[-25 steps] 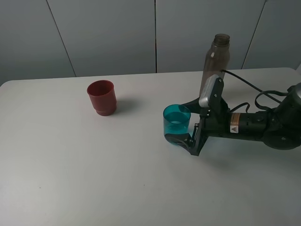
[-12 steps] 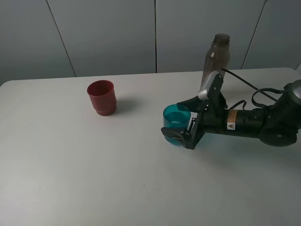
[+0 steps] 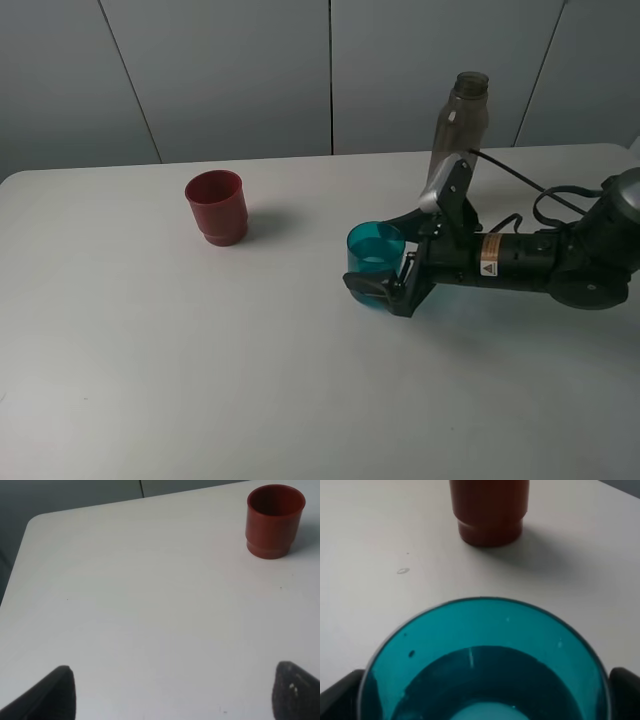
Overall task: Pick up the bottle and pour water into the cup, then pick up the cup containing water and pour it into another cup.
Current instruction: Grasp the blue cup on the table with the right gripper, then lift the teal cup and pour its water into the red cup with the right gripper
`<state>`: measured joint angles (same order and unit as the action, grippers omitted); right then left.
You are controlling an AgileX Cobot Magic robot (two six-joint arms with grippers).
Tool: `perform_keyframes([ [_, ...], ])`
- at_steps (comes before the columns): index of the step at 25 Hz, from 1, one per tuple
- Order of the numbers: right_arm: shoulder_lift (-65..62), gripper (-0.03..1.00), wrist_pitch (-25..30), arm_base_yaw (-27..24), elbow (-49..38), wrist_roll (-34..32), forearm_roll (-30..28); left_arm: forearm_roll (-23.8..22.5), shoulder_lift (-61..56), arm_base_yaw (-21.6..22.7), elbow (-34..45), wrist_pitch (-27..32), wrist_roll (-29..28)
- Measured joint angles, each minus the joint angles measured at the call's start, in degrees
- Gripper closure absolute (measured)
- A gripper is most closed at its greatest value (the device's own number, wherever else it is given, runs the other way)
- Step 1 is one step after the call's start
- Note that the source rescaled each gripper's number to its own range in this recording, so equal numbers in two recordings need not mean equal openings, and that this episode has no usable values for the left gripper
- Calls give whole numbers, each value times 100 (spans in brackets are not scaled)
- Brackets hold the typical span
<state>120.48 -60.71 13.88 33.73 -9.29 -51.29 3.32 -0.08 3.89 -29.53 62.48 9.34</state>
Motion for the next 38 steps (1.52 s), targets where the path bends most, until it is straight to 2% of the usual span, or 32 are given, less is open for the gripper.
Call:
perform_keyframes([
  [13,0,-3,367,297,121,-179,544,0,0,0,0,0,0],
  [24,0,-2,431,309,121,-462,554,0,0,0,0,0,0],
  [26,0,9,431,309,121,-472,554,0,0,0,0,0,0],
  [27,0,20,431,309,121,-472,544,0,0,0,0,0,0],
  [29,0,48,431,319,121,-472,544,0,0,0,0,0,0],
  [31,0,86,451,319,121,-423,448,0,0,0,0,0,0],
  [38,0,88,525,319,156,-196,251,0,0,0,0,0,0],
])
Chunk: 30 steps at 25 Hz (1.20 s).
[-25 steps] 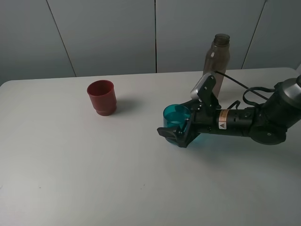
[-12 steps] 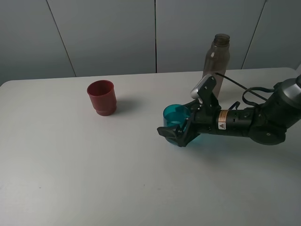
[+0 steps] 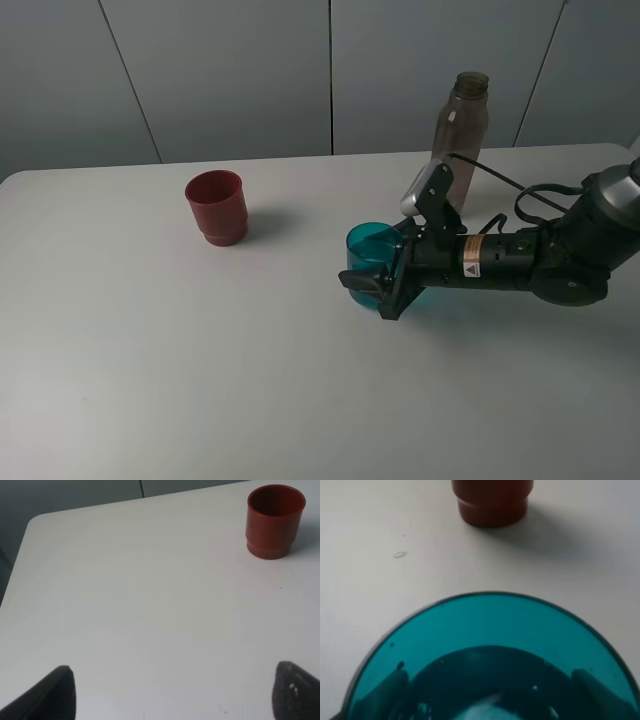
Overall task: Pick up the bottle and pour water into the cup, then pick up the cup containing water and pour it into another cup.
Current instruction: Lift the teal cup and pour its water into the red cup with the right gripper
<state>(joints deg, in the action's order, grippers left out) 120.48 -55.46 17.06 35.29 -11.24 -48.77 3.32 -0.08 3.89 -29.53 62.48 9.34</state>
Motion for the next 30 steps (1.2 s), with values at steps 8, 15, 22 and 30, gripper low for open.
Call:
perform_keyframes([
  [8,-452,88,356,0,0,33,1,0,0,0,0,0,0],
  [15,-1340,88,374,39,-10,-267,257,0,0,0,0,0,0],
  [22,-1814,88,1653,767,407,-488,739,0,0,0,0,0,12],
  [30,-1814,88,2346,1250,1439,-1544,888,0,0,0,0,0,25],
])
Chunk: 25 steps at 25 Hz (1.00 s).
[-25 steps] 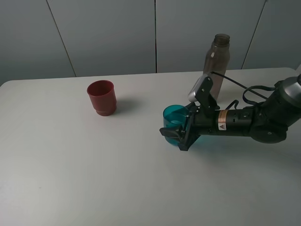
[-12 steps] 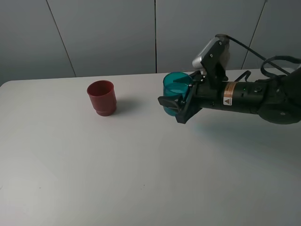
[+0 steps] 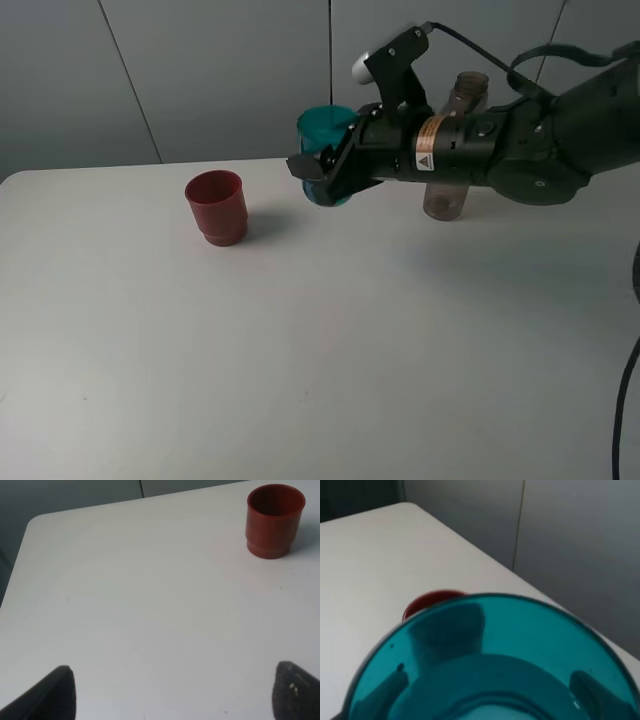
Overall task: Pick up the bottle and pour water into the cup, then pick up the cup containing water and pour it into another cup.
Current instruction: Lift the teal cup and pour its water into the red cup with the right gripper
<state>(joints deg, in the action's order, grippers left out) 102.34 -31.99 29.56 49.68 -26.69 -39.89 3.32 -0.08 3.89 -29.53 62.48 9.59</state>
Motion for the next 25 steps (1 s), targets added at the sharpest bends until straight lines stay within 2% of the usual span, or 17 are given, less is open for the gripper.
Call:
perform_keyframes([
  [5,0,88,499,107,763,-679,-12,0,0,0,0,0,0],
  [11,337,88,890,117,1571,-1531,-365,0,0,0,0,0,-10],
  [15,780,88,1006,156,2073,-1947,-678,0,0,0,0,0,-10],
  [25,1940,88,1500,370,3655,-2924,-1900,0,0,0,0,0,-10],
])
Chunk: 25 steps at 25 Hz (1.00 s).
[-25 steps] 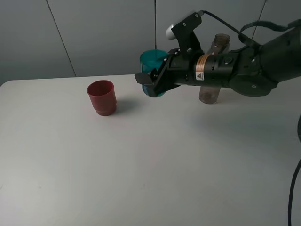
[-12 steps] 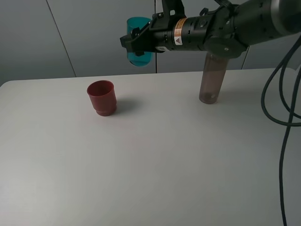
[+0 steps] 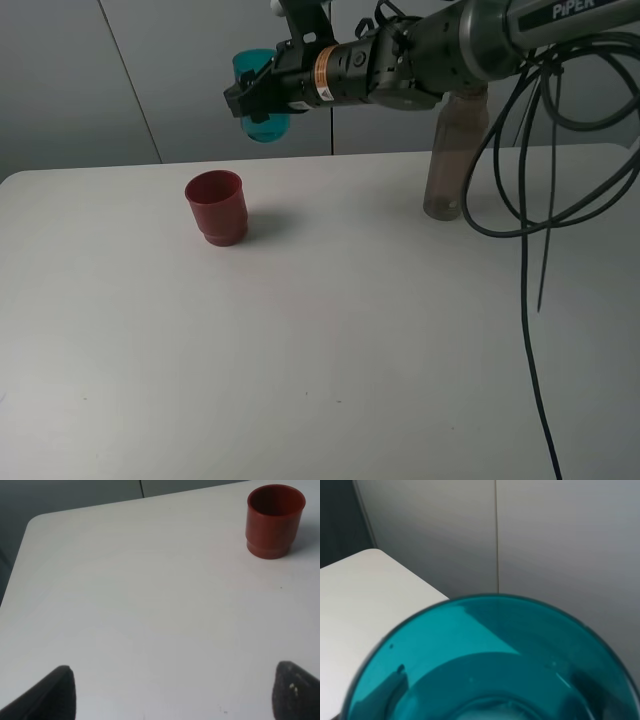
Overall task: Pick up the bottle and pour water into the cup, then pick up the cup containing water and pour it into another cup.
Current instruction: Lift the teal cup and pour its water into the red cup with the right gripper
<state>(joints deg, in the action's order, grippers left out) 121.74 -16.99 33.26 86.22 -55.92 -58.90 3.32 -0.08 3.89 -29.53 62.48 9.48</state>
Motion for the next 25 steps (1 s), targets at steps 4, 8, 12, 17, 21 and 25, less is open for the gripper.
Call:
perform_keyframes([
  [4,362,88,21,68,501,-67,-235,0,0,0,0,0,0],
  [8,684,88,91,116,960,-103,-449,0,0,0,0,0,0],
  [12,999,88,142,151,1354,-143,-534,0,0,0,0,0,0],
  [17,1321,88,383,188,1704,-167,-649,0,0,0,0,0,0],
  [21,1523,88,556,188,1886,-116,-843,0,0,0,0,0,0],
  [25,1555,88,807,188,1901,289,-947,0,0,0,0,0,0],
])
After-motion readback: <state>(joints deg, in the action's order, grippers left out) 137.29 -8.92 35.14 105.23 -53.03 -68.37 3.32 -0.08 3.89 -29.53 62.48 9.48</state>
